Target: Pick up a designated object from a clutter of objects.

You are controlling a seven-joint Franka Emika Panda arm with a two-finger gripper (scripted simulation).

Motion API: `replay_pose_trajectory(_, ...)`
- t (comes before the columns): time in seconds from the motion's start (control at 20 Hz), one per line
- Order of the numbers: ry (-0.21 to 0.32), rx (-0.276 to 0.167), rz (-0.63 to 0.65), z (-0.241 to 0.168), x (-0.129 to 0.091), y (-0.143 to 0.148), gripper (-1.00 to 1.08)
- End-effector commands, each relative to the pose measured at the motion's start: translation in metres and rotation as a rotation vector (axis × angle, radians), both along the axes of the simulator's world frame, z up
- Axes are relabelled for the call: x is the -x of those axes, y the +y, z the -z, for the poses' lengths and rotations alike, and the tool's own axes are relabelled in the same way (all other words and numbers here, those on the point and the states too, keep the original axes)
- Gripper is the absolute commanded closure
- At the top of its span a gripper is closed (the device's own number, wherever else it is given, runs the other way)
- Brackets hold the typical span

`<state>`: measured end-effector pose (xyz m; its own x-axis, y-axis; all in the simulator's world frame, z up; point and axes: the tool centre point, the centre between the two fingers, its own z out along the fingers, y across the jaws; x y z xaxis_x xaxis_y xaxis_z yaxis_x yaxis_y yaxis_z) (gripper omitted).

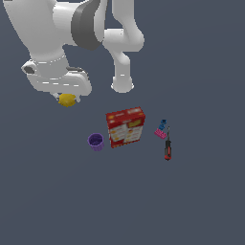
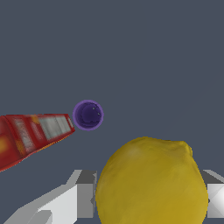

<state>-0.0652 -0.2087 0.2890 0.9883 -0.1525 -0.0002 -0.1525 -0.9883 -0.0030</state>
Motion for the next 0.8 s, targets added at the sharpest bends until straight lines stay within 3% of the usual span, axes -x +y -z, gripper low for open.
replay_pose_trajectory(0.0, 0.000, 0.000, 0.000, -0.020, 0.013, -0.006, 1.08)
replay_pose_trajectory(0.35, 0.000, 0.001, 0.000, -0.060, 0.039, -0.020, 1.08)
replay_pose_trajectory(0.75, 0.000, 0.002, 0.000, -0.077, 0.049, -0.025, 1.08)
